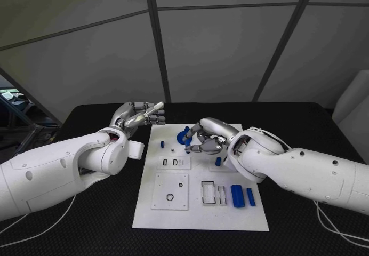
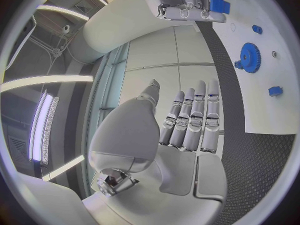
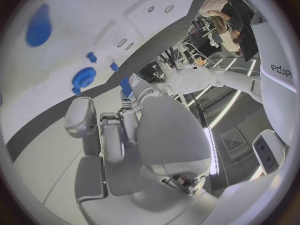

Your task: Assemble the parts on the task board

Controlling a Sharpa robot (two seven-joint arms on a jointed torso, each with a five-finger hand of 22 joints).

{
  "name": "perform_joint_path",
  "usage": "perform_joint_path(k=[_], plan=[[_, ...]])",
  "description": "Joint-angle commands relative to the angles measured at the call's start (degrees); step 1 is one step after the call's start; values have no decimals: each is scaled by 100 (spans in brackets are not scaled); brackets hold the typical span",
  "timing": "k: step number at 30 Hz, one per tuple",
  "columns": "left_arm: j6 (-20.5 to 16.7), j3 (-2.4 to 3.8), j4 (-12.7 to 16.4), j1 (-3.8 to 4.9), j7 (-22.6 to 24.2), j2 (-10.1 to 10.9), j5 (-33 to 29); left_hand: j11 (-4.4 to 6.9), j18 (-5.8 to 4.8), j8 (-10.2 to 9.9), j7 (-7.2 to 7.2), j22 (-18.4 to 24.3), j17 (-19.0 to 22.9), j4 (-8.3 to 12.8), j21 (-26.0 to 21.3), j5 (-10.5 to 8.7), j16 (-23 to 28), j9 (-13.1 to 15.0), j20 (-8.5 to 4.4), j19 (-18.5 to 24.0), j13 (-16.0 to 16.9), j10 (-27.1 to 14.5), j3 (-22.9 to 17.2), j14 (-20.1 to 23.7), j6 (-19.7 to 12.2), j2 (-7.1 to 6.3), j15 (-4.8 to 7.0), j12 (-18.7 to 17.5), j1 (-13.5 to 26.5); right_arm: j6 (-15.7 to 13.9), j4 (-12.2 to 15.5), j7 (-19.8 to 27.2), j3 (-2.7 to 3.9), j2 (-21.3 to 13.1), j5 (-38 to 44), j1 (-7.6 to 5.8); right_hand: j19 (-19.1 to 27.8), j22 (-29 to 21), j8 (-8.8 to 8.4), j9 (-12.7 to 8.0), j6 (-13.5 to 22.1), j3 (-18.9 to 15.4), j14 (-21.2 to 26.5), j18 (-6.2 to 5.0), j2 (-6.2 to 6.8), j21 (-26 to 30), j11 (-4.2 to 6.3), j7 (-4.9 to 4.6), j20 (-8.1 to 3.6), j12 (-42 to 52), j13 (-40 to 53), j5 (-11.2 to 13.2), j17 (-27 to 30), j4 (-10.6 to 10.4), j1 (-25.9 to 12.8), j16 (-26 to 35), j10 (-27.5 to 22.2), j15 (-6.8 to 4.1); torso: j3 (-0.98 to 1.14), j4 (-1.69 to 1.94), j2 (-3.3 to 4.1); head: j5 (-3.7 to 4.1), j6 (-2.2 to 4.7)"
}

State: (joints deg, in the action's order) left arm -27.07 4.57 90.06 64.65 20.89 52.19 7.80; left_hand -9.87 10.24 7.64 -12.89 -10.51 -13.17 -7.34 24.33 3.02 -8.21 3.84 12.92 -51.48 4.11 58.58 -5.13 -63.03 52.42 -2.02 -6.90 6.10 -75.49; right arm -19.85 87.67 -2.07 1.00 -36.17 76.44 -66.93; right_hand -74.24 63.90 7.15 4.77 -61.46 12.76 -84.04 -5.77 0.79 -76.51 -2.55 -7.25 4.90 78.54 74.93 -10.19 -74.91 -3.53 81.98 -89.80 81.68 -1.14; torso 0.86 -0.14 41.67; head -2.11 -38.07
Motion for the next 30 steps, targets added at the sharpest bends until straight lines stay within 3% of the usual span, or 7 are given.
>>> perform_joint_path(k=[1, 3, 8, 13, 17, 30], plan=[[36, 4, -33, 12, 50, -25, 39, -11, 13, -35, -23, -5, -5, 1, 27, -5, 31, -2, 12, 38, 2, -4, 20, -10, -19, 30, -10, -27, -13, 180, -44, -251, -36, 118, 409, 55, -42, -7, 20, 13, -16, 39, -596, 53, -50, -18, 16, 7, -3, -29, 277, -24, -1509, -4, -11, -20, -26, -33, -4, 1, 9, -37, -26], [37, 4, -48, 12, 49, -34, 39, -11, 13, -35, -23, -5, -5, 1, 27, -5, 31, -2, 12, 38, 2, -4, 20, -10, -19, 30, -10, -27, -13, 189, -90, -343, -55, 213, 481, 103, -45, -3, 19, 12, -16, 48, -596, 54, -48, -20, 15, 7, -3, -30, 277, -32, -1509, 4, -8, -20, -27, -33, 5, -19, 7, -66, -29], [42, 3, -58, 13, 46, -52, 39, -11, 13, -35, -23, -5, -5, 1, 27, -5, 31, -2, 12, 38, 2, -4, 20, -10, -19, 30, -10, -27, -13, 241, -184, -531, -89, 375, 610, 197, -43, -6, 20, 12, -18, 56, -596, 54, -43, -18, 15, 7, -3, -41, 267, -39, -1509, 14, -6, -20, -35, -32, 7, 1, 6, -93, -56], [49, 3, -59, 13, 41, -63, 39, -11, 13, -35, -23, -5, -5, 1, 27, -5, 31, -2, 12, 38, 2, -4, 20, -10, -19, 30, -10, -27, -13, 244, -230, -671, -112, 487, 738, 286, -40, -10, 20, 12, -19, 58, -596, 53, -42, -16, 14, 7, -3, -48, 260, -40, -1509, 17, -6, -20, -40, -32, 22, -5, 7, -126, -72], [54, 3, -60, 13, 37, -70, 39, -11, 13, -35, -23, -5, -5, 1, 27, -5, 31, -2, 12, 38, 2, -4, 20, -10, -19, 30, -10, -27, -13, 239, -294, -770, -119, 569, 808, 333, -37, -15, 21, 12, -21, 59, -596, 52, -37, -13, 14, 6, -2, -56, 253, -42, -1509, 20, -8, -20, -46, -32, 13, -3, 8, -131, -82], [59, 3, -55, 12, 27, -77, 39, -11, 13, -35, -23, -5, -5, 1, 27, -5, 31, -2, 12, 38, 2, -4, 20, -10, -19, 30, -10, -27, -13, 360, -445, -893, -123, 677, 901, 370, -27, -30, 24, 13, -29, 59, -596, 49, -12, -5, 9, 2, -1, -63, 249, -38, -1509, 22, -42, -20, -51, -29, 13, -6, 9, -143, -118]])
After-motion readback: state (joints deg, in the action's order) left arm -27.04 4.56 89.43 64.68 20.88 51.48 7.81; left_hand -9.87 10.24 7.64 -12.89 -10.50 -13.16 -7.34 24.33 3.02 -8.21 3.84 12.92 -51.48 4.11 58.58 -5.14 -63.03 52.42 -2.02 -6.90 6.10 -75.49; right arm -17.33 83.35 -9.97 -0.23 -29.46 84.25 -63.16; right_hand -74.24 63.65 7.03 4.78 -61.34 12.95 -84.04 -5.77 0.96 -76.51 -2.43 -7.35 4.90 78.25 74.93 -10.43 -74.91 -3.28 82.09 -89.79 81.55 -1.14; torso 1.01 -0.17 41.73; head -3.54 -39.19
